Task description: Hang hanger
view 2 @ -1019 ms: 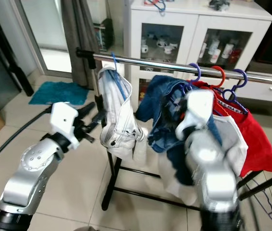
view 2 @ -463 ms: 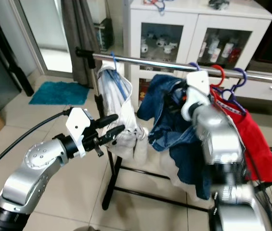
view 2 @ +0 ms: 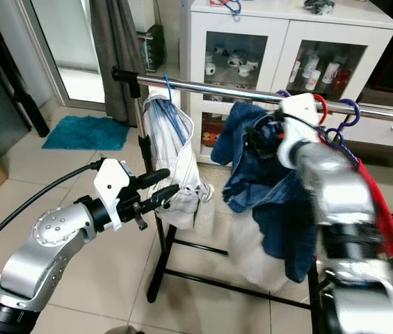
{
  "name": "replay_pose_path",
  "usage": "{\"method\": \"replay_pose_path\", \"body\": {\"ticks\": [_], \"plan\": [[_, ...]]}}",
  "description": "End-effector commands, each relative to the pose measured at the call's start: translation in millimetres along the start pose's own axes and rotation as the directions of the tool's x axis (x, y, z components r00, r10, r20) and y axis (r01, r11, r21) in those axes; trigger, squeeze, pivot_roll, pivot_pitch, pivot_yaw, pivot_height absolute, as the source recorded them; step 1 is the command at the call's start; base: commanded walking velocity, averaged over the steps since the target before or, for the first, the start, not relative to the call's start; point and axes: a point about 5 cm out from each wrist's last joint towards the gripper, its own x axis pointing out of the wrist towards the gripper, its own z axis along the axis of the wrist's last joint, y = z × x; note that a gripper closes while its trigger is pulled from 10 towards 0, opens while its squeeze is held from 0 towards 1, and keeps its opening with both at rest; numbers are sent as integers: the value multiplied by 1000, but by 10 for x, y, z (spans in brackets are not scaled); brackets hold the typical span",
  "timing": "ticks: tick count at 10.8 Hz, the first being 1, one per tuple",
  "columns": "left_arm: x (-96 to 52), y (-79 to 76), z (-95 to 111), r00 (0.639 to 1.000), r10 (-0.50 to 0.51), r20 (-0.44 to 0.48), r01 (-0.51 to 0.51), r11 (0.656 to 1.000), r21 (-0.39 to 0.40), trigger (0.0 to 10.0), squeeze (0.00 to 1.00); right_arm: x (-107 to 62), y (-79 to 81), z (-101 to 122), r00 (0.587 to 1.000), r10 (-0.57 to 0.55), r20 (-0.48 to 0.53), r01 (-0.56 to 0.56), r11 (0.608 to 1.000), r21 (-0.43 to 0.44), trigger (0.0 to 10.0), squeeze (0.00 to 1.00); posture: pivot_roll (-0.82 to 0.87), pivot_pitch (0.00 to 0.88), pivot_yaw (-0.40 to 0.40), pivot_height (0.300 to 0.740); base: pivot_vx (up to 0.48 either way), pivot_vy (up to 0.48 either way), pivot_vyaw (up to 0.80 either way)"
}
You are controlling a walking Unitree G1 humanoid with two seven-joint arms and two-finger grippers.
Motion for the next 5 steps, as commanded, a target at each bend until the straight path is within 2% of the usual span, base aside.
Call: {"method": "replay_pose_path", "body": {"ticks": [1, 3, 5], "plan": [[20, -30, 33, 1000, -29, 8, 29, 1000, 7, 10000, 0, -54, -26, 26, 1000, 11, 3, -11, 1000, 6, 10000, 0, -26, 0, 9, 740, 0, 0, 0], [50, -47, 30, 999, -49, 9, 49, 999, 4, 10000, 0, -90, -89, 44, 1000, -18, 1, 18, 1000, 1, 10000, 0, -43, 0, 24, 740, 0, 0, 0], [83, -68, 34, 995, -95, 10, 95, 995, 0, 10000, 0, 76, 15, 2, 1000, 2, -19, -2, 1000, 22, 10000, 0, -65, 0, 51, 740, 0, 0, 0]]}}
